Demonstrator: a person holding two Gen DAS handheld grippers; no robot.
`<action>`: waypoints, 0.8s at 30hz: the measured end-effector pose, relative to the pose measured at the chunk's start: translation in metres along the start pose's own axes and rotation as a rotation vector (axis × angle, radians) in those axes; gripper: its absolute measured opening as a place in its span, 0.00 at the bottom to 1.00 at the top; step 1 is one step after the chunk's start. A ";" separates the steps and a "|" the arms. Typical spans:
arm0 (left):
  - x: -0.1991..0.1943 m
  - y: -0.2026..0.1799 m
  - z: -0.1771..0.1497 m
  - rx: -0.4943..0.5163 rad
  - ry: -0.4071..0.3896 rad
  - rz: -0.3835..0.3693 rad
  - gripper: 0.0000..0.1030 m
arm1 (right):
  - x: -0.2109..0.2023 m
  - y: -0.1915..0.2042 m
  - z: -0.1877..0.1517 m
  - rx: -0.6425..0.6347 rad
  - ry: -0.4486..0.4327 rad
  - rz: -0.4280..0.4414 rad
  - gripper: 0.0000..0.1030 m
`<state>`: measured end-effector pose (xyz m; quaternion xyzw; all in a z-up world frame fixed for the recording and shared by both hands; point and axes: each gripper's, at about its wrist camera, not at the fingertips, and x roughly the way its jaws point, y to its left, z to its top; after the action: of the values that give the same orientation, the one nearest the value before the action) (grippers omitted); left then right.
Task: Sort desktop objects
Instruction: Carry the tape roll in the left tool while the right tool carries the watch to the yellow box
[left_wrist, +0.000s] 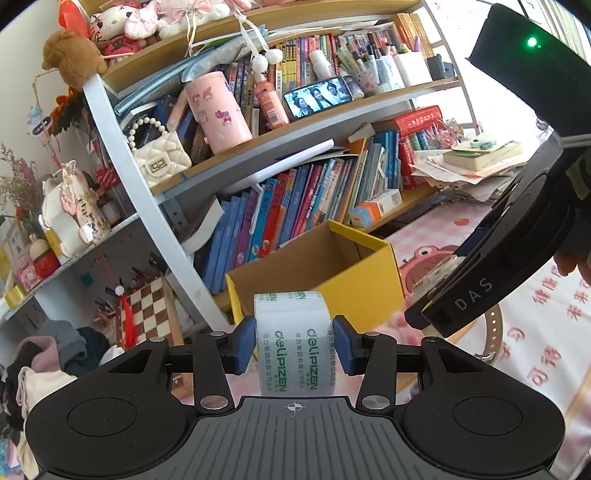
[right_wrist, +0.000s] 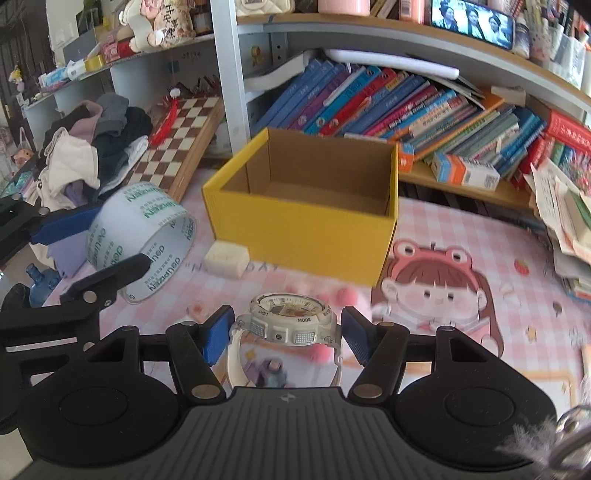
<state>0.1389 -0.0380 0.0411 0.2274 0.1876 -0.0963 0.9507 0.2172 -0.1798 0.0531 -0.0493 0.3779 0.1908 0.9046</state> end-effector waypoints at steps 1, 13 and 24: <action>0.004 0.001 0.003 0.001 -0.003 0.004 0.43 | 0.002 -0.003 0.005 -0.004 -0.007 -0.001 0.60; 0.055 0.015 0.042 0.014 -0.004 0.033 0.43 | 0.025 -0.037 0.068 -0.057 -0.098 0.026 0.60; 0.103 0.022 0.064 0.008 0.020 0.057 0.43 | 0.060 -0.055 0.108 -0.128 -0.117 0.040 0.60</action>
<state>0.2592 -0.0591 0.0616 0.2373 0.1902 -0.0678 0.9502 0.3480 -0.1867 0.0845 -0.0884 0.3122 0.2350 0.9162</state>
